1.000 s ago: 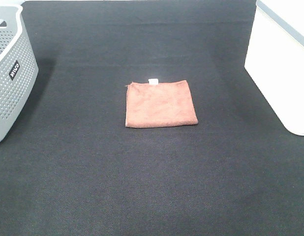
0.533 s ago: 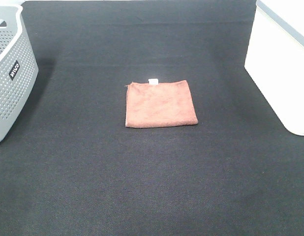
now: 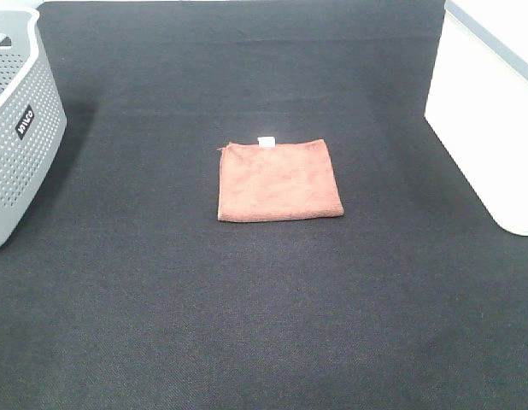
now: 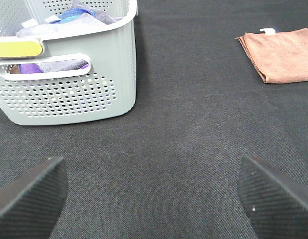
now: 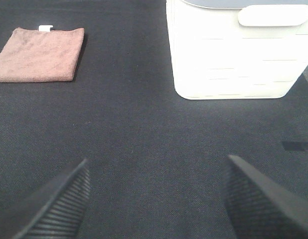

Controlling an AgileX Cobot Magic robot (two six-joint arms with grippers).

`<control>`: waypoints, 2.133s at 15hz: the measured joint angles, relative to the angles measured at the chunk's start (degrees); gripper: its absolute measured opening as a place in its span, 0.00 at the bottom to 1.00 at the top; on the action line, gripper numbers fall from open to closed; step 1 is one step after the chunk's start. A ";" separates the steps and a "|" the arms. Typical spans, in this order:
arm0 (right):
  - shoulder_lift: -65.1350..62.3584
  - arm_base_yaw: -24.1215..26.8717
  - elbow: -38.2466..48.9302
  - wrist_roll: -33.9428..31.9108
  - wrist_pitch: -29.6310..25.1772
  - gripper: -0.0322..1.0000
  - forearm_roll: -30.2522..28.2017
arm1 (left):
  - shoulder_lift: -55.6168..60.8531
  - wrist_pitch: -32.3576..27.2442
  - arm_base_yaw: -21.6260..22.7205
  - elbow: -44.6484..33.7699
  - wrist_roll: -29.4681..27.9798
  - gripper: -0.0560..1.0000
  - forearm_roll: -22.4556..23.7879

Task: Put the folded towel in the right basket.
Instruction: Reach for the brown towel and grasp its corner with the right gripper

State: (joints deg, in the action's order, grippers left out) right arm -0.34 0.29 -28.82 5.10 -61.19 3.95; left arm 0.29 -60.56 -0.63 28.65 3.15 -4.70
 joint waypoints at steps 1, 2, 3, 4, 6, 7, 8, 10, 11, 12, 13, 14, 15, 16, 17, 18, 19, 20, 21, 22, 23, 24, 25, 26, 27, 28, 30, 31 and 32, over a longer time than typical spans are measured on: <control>0.00 0.00 0.00 0.00 0.00 0.71 0.00 | 0.00 0.00 0.00 0.00 0.00 0.88 0.00; 0.00 0.00 0.00 0.00 0.00 0.71 0.00 | 0.00 0.00 0.00 0.00 0.00 0.88 0.00; 0.00 0.00 0.00 0.00 0.00 0.71 0.00 | 0.00 0.00 0.00 0.00 0.00 0.88 0.00; 0.00 0.00 0.00 0.00 0.00 0.71 0.00 | 0.00 0.00 0.00 0.00 0.00 0.88 0.00; 0.00 0.00 0.00 0.00 0.00 0.71 0.00 | 0.00 0.00 0.00 0.00 0.00 0.88 0.00; 0.00 0.00 0.00 0.00 0.00 0.71 0.00 | 0.00 0.00 0.00 0.00 0.00 0.88 0.00; 0.00 0.00 0.00 0.00 0.00 0.71 0.00 | 0.00 0.00 0.00 0.00 0.00 0.88 0.00; 0.00 0.00 0.00 0.00 0.00 0.71 0.00 | 0.00 0.00 0.00 0.00 0.00 0.88 0.00; 0.00 0.00 0.00 0.00 0.00 0.71 0.00 | 0.00 0.00 0.00 0.00 0.00 0.88 0.00; 0.00 0.00 0.00 0.00 0.00 0.71 0.00 | 0.00 0.00 0.00 0.00 0.00 0.88 0.00; 0.00 0.00 0.00 0.00 0.00 0.71 0.00 | 0.00 0.00 0.00 0.00 0.00 0.88 0.00; 0.00 0.00 0.00 0.00 0.00 0.71 0.00 | 0.00 0.00 0.00 0.00 0.00 0.88 0.00; 0.00 0.00 0.00 0.00 0.00 0.71 0.00 | 0.00 0.00 0.00 0.00 0.00 0.88 0.00; 0.00 0.00 0.00 0.00 0.00 0.71 0.00 | 0.00 0.00 0.00 0.00 0.00 0.88 0.00; 0.00 0.00 0.00 0.00 0.00 0.71 0.00 | 0.00 0.00 0.00 0.00 0.00 0.88 0.00; 0.00 0.00 0.00 0.00 0.00 0.71 0.00 | 0.00 0.00 0.00 0.00 0.00 0.88 0.00; 0.00 0.00 0.00 0.00 0.00 0.71 0.00 | 0.00 0.00 0.00 0.00 0.00 0.88 0.00; 0.00 0.00 0.00 0.00 0.00 0.71 0.00 | 0.00 0.00 0.00 0.00 0.00 0.88 0.00; 0.00 0.00 0.00 0.00 0.00 0.71 0.00 | 0.00 0.00 0.00 0.00 0.00 0.88 0.00; 0.00 0.00 0.00 0.00 0.00 0.71 0.00 | 0.00 0.00 0.00 0.00 0.00 0.88 0.00; 0.00 0.00 0.00 0.00 0.00 0.71 0.00 | 0.00 0.00 0.00 0.00 0.00 0.88 0.00; 0.00 0.00 0.00 0.00 0.00 0.71 0.00 | 0.00 0.00 0.00 0.00 0.00 0.88 0.00; 0.00 0.00 0.00 0.00 0.00 0.71 0.00 | 0.00 0.00 0.00 0.00 0.00 0.88 0.00; 0.00 0.00 0.00 0.00 0.00 0.71 0.00 | 0.00 0.00 0.00 0.00 0.00 0.88 0.00; 0.00 0.00 0.00 0.00 0.00 0.71 0.00 | 0.00 0.00 0.00 0.00 0.00 0.88 0.00; 0.00 0.00 0.00 0.00 0.00 0.71 0.00 | 0.00 0.00 0.00 0.00 0.00 0.88 0.00; 0.00 0.00 0.00 0.00 0.00 0.71 0.00 | 0.00 0.00 0.00 0.00 0.00 0.88 0.00; 0.00 0.00 0.00 0.00 0.00 0.71 0.00 | 0.00 0.00 0.00 0.00 0.00 0.88 0.00; 0.00 0.00 0.00 0.00 0.00 0.71 0.00 | 0.00 0.00 0.00 0.00 0.00 0.88 0.00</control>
State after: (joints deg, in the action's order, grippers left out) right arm -0.34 0.29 -28.82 5.10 -61.19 3.95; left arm 0.29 -60.56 -0.63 28.65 3.15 -4.70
